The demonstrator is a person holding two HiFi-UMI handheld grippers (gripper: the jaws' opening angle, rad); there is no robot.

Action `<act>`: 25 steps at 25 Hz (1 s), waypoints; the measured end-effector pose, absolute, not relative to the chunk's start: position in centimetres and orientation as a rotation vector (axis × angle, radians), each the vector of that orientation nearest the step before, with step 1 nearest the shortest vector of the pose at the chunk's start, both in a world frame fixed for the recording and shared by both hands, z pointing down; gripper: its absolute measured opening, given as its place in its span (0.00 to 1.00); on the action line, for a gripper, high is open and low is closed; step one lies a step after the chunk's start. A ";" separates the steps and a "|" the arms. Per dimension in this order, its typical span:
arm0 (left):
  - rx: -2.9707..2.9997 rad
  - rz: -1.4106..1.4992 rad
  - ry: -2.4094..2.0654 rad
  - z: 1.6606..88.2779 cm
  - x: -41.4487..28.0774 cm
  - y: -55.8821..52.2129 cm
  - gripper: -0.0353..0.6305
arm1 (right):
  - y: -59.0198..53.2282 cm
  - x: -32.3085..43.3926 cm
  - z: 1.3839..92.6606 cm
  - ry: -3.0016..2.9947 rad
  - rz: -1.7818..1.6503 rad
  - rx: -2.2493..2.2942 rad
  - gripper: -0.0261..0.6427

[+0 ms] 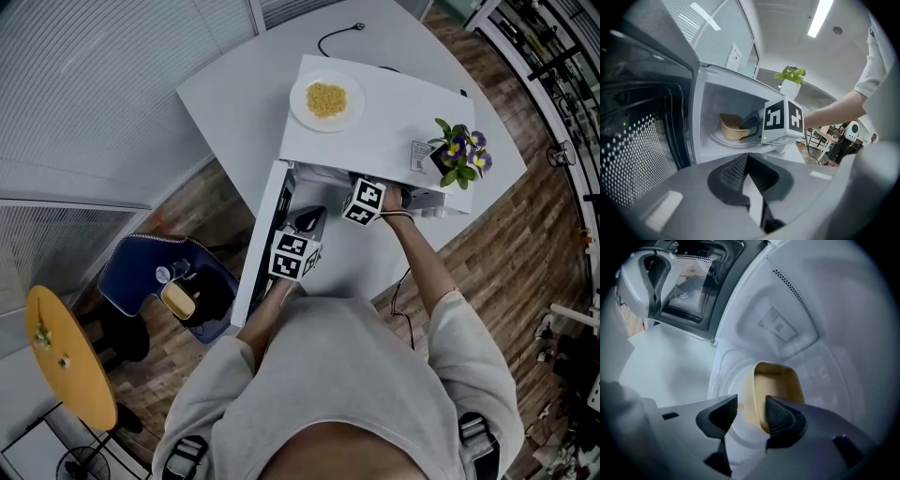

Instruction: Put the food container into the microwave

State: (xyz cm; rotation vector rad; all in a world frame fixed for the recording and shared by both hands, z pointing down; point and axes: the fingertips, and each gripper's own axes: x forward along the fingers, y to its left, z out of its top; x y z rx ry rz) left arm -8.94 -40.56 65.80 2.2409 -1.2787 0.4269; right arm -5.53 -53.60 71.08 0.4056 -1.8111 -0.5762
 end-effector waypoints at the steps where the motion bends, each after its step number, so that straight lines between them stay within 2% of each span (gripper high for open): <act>1: 2.241 0.427 -1.279 65.8 -8.9 -40.5 0.07 | -53.5 -5.6 71.0 -1.816 -0.574 0.407 0.27; 25: 2.295 0.433 -1.293 63.9 -8.2 -38.2 0.07 | -49.8 -4.8 68.7 -1.832 -0.624 0.485 0.27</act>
